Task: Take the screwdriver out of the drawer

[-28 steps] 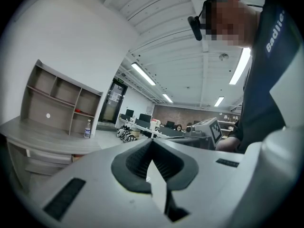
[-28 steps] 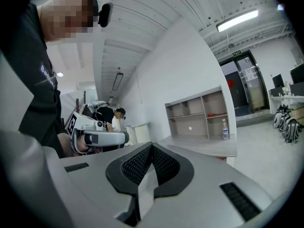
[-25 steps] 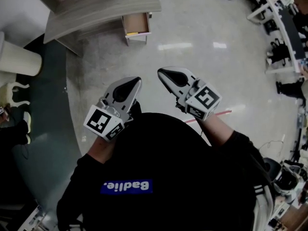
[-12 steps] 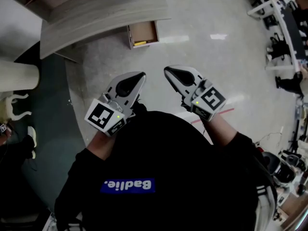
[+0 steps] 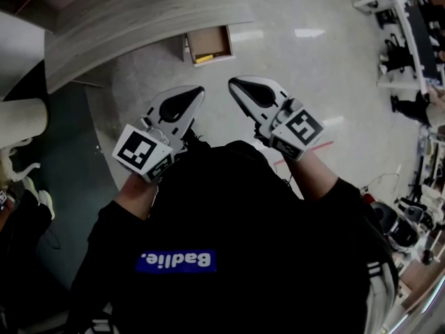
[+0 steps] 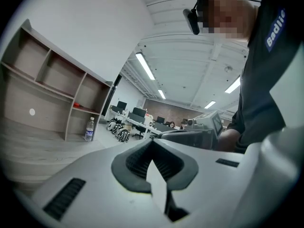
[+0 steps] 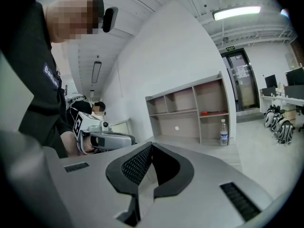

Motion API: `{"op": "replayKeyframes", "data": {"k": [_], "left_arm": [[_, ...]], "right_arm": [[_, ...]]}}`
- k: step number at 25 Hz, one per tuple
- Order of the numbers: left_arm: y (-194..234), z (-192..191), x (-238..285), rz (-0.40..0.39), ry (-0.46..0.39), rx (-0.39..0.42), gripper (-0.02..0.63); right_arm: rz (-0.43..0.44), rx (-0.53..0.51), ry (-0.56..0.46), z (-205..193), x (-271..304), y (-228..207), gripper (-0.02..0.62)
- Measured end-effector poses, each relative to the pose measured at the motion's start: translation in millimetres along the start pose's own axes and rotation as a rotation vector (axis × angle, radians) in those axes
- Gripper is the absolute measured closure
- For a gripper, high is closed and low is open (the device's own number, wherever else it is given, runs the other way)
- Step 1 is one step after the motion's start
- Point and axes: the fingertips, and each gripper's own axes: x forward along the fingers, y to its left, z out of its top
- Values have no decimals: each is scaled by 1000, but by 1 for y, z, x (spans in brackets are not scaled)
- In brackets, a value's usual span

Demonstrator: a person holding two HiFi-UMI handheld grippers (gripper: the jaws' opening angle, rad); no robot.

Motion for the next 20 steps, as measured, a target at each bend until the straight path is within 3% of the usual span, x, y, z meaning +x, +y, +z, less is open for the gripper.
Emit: {"op": "replayKeyframes", "data": {"k": [5,9,20], "left_arm": [[12,-8,-1,14,6,-15,608],[25,-6,23,50,0,-22,607],[55,14,78,247,-18,-36,607]], "right_arm": [[24,-26,18,-8,10,1,565],[42,-21,34,-16,13,-32,565],[214,-100,118,-30,24,-100,565]]}}
